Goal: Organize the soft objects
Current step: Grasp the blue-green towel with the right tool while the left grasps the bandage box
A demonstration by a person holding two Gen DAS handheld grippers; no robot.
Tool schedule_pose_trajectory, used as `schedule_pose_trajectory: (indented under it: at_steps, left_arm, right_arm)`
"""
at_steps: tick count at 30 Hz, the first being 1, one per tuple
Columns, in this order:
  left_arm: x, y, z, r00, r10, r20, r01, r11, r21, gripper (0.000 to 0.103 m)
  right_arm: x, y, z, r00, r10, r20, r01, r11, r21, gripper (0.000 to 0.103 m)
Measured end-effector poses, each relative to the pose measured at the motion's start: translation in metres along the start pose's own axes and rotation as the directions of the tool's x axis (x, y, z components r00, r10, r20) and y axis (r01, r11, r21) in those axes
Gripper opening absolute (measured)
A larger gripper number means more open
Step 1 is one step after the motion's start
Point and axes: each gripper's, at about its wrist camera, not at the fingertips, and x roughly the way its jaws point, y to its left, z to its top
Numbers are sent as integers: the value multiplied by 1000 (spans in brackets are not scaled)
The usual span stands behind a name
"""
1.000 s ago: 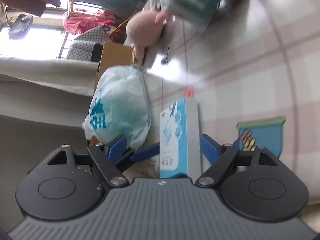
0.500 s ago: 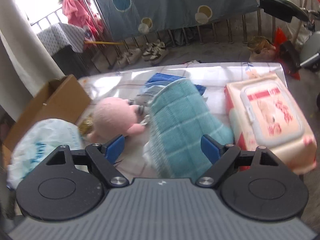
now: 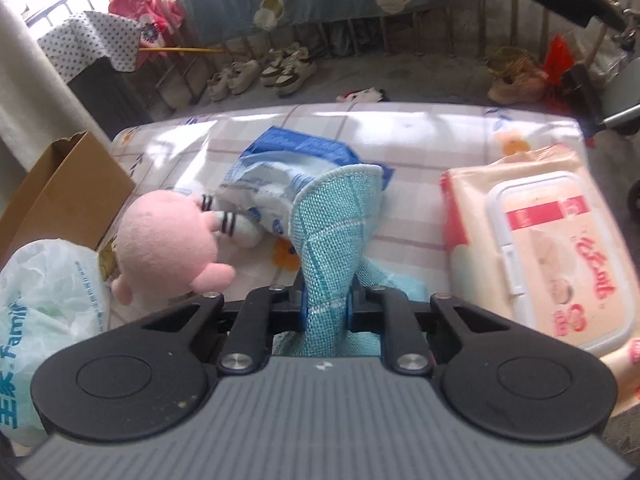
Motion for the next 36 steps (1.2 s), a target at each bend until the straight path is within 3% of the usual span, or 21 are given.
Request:
schedule_pose_trajectory:
  at_steps: [5,10,13,18,19,20,25,27,29,32,36]
  left_arm:
    - [1,-1,2,1000,20,1,-20,1000,-9,86]
    - [3,-1,3,999,43,13,-42,999,-26,86]
    - [3,-2,1,998,61,28,-60,998,-30,86]
    - [2,-6,0,995,83,59,-82,996,-27,84]
    - [1,-8,-1,994,86,69,-85,996,-20,82]
    - [-2,-10,-1,992,90,86,-89,996,-12,54]
    - [-16,-12,0,993,72,97,-71,997,-16,41]
    - [-12,-8,-5,994,77,83,-75,997,-31,46]
    - [-12,-2,-7,995,61,75,-56,996,-62,65]
    - [-11,2,-11,995,73,69,-67,994,-86,76]
    - [-11,2,-12,997,59,53,-54,994,-95,82]
  right_arm:
    - [-44,-12,-9,993,50,109,-58,996,67,14]
    - [-110,-34,-45,957,226,182,-261,944,201,14]
    - [-138,-42,-84,938,302,168,-339,902,266,14]
    - [-142,-42,-160,926,371,75,-370,845,385,14]
    - [-138,-38,-173,925,376,55,-365,841,400,14]
    - [-134,-35,-186,925,377,38,-358,836,416,14]
    - [-125,-21,-218,906,420,50,-392,790,472,14]
    - [-128,-14,-220,916,397,55,-377,807,454,14]
    - [-128,-10,-219,930,364,56,-351,828,438,14]
    - [-126,-13,-207,934,351,64,-343,832,435,18]
    - [-124,-12,-202,961,270,58,-270,876,400,32]
